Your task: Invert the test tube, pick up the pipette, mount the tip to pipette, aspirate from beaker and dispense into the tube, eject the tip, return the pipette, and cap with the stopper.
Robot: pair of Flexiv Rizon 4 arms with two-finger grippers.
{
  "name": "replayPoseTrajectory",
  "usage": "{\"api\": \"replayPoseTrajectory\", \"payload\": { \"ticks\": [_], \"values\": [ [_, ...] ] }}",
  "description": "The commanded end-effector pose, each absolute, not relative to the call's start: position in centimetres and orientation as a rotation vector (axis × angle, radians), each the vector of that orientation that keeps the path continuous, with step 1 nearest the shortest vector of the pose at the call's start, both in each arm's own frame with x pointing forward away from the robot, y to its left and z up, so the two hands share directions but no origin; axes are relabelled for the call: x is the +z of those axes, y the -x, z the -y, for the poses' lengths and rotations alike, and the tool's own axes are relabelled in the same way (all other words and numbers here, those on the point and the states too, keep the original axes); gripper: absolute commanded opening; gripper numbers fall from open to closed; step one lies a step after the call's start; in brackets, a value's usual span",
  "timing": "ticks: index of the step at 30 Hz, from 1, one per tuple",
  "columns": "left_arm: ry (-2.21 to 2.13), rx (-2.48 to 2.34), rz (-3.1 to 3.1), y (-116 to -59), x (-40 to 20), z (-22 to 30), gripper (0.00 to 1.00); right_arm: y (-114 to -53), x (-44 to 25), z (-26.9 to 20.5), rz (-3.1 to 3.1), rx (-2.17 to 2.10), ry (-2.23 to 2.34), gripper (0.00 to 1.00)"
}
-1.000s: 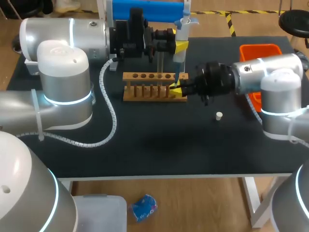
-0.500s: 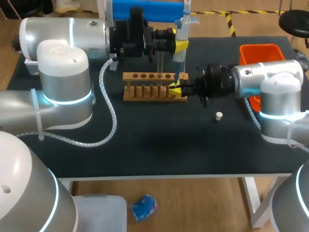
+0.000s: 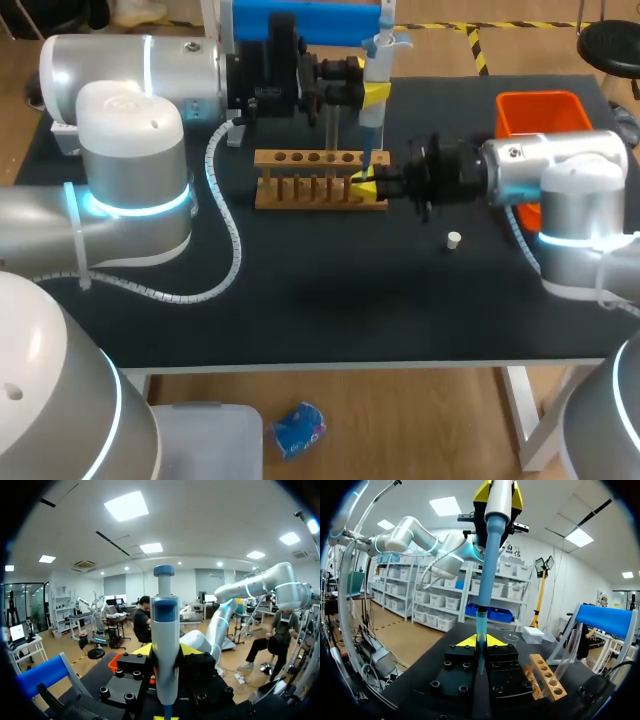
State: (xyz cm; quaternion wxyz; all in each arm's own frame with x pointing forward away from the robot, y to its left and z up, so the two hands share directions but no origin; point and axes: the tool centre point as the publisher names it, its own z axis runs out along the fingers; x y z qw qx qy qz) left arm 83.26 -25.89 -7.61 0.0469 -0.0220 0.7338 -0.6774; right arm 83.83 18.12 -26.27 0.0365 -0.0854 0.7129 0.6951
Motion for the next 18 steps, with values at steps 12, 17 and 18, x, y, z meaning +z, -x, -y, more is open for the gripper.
{"api": "replayPoseTrajectory", "payload": {
  "ticks": [12,17,18],
  "values": [
    [0.069,-2.065,-2.239,-83.34,-8.28,25.9,0.0,-83.39,-26.09,-18.34,-2.243,2.099,0.271,0.0],
    [0.069,-2.065,-2.239,-83.34,-8.28,25.9,0.0,-83.28,-26.18,-18.51,-2.241,2.115,0.254,0.0],
    [0.069,-2.065,-2.239,-83.34,-8.28,25.9,0.0,-83.26,-26.2,-18.53,-2.239,2.118,0.251,0.0]
  ]
}}
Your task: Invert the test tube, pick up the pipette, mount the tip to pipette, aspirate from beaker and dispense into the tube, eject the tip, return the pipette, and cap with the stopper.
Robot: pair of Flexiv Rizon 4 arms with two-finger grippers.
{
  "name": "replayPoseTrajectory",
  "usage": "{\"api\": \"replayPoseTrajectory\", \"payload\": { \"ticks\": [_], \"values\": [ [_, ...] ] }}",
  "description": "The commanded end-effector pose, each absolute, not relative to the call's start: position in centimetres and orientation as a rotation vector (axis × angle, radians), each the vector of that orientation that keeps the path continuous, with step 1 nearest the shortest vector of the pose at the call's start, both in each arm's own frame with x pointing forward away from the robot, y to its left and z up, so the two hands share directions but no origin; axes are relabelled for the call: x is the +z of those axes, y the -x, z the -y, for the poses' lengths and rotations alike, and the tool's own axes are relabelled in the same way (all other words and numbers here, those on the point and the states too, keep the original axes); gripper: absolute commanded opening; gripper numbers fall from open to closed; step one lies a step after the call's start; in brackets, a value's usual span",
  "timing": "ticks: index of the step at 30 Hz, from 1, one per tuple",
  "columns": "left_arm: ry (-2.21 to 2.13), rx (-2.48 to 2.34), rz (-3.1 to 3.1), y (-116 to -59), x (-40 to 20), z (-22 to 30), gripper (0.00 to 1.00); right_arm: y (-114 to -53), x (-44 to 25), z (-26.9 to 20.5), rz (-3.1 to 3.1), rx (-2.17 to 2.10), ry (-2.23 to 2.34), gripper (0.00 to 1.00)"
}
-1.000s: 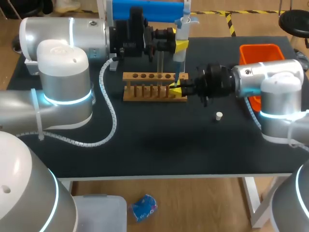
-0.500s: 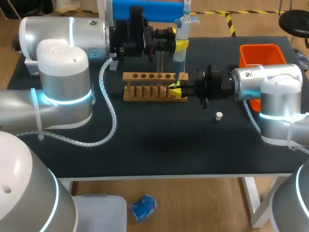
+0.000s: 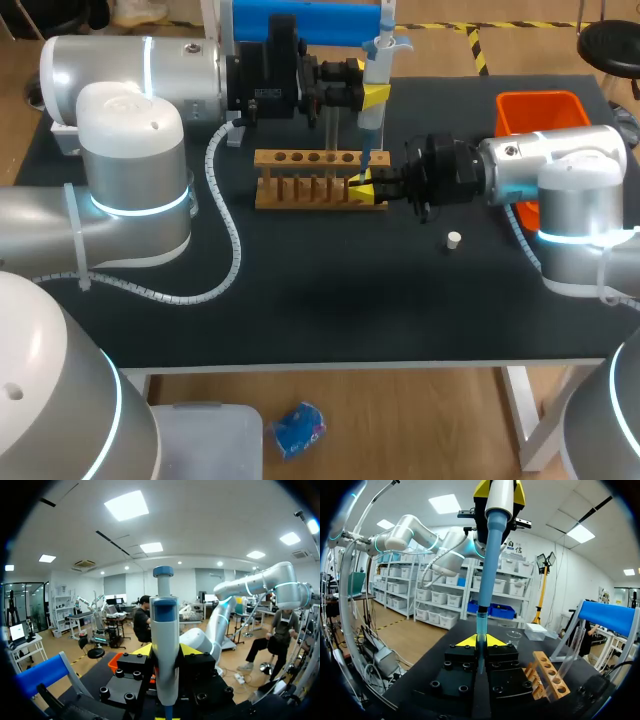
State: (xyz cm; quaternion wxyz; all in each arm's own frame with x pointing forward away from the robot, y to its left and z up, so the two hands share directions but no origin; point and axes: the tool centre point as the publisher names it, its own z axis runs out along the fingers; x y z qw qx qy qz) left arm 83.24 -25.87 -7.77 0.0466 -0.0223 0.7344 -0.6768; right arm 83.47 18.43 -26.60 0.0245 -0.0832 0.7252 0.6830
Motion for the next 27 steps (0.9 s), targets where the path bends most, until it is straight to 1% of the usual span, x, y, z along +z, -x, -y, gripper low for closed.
{"api": "replayPoseTrajectory", "payload": {
  "ticks": [1,27],
  "values": [
    [0.069,-2.065,-2.239,-83.34,-8.28,25.9,0.0,-83.24,-26.24,-18.55,-2.232,2.131,0.243,0.0],
    [0.064,-2.075,-2.232,-83.45,-8.34,26.02,0.0,-83.25,-25.96,-17.89,-2.224,2.131,0.233,0.0]
  ]
}}
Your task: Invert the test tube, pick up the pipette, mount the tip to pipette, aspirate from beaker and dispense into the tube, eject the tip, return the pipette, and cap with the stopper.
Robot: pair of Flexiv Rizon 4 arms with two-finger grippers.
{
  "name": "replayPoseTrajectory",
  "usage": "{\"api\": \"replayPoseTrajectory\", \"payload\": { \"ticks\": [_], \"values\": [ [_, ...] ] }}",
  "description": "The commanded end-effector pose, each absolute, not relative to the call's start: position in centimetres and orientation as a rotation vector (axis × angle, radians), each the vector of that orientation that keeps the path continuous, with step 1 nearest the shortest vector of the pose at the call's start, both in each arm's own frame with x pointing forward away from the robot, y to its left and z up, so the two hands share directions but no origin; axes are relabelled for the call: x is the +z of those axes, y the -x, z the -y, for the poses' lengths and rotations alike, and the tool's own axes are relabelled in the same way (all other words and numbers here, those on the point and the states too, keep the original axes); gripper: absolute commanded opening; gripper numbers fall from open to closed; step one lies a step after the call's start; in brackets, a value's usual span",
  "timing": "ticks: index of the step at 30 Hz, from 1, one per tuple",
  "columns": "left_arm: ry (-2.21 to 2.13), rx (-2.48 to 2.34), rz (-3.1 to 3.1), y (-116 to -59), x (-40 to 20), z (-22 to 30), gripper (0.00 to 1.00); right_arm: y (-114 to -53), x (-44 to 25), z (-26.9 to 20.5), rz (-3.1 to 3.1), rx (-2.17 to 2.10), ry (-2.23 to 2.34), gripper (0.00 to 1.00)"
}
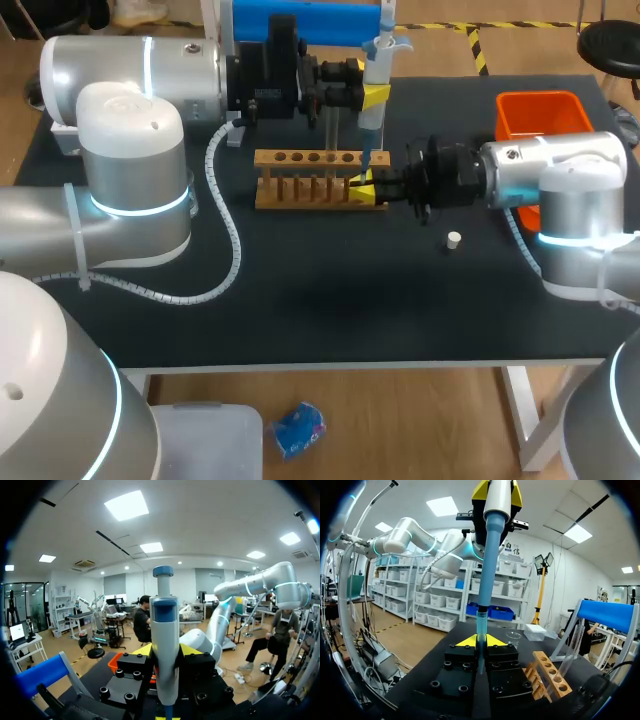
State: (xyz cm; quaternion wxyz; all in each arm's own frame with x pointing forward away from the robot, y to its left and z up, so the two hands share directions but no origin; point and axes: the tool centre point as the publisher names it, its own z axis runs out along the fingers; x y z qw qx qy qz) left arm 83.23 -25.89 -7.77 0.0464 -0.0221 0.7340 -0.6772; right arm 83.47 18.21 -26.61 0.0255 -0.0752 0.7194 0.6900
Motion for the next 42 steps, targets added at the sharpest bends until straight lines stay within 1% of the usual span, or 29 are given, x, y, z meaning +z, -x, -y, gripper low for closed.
{"api": "replayPoseTrajectory", "payload": {
  "ticks": [1,42],
  "values": [
    [0.064,-2.076,-2.231,-83.46,-8.34,26.03,0.0,-83.25,-25.91,-17.87,-2.223,2.13,0.233,0.0],
    [0.078,-2.075,-2.21,-83.61,-8.55,25.96,0.0,-83.11,-25.48,-17.07,-2.215,2.156,0.235,0.0]
  ]
}}
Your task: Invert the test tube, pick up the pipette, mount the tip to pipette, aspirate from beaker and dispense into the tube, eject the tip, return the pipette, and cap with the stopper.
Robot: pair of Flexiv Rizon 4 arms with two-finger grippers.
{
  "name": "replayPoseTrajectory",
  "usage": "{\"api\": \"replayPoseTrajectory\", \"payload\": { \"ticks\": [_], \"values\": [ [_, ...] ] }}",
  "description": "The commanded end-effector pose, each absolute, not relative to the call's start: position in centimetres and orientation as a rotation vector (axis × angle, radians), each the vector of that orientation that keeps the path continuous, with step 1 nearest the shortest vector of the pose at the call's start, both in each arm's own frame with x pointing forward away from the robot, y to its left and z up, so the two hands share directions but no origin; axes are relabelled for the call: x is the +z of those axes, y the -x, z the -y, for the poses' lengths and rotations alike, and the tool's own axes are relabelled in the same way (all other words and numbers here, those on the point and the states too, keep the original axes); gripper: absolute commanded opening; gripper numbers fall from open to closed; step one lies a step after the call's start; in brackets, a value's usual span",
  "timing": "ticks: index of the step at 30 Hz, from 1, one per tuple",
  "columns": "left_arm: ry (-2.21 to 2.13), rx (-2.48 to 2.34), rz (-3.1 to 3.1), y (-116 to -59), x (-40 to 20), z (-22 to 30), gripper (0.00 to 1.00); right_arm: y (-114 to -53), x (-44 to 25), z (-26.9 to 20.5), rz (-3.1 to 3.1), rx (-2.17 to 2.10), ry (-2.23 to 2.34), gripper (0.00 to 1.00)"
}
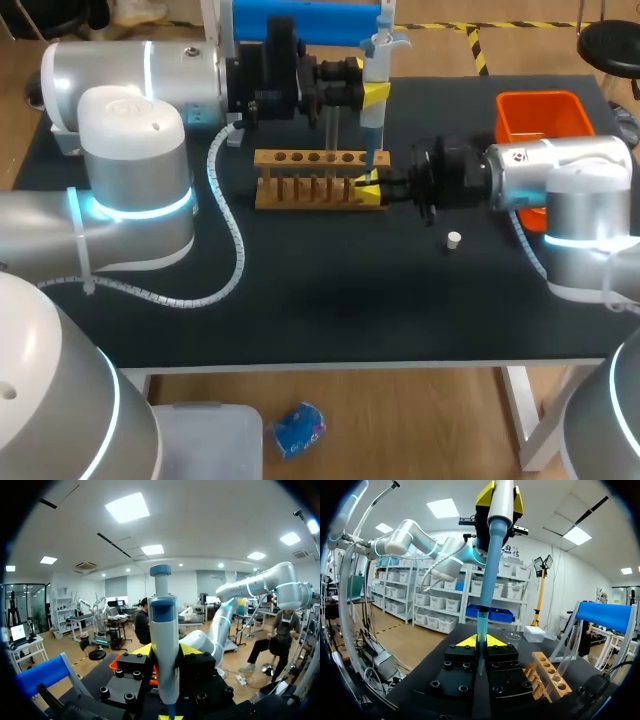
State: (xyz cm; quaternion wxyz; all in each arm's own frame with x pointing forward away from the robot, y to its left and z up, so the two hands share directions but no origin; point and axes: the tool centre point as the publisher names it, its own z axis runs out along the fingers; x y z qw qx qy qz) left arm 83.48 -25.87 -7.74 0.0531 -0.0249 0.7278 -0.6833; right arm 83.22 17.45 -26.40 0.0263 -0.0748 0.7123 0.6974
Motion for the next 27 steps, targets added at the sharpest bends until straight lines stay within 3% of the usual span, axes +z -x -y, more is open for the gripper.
{"api": "replayPoseTrajectory", "payload": {
  "ticks": [1,27],
  "values": [
    [0.078,-2.075,-2.21,-83.61,-8.55,25.96,0.0,-83.1,-25.48,-17.05,-2.222,2.157,0.235,0.0],
    [0.078,-2.075,-2.21,-83.61,-8.55,25.96,0.0,-82.96,-24.48,-17.53,-2.256,2.162,0.235,0.0]
  ]
}}
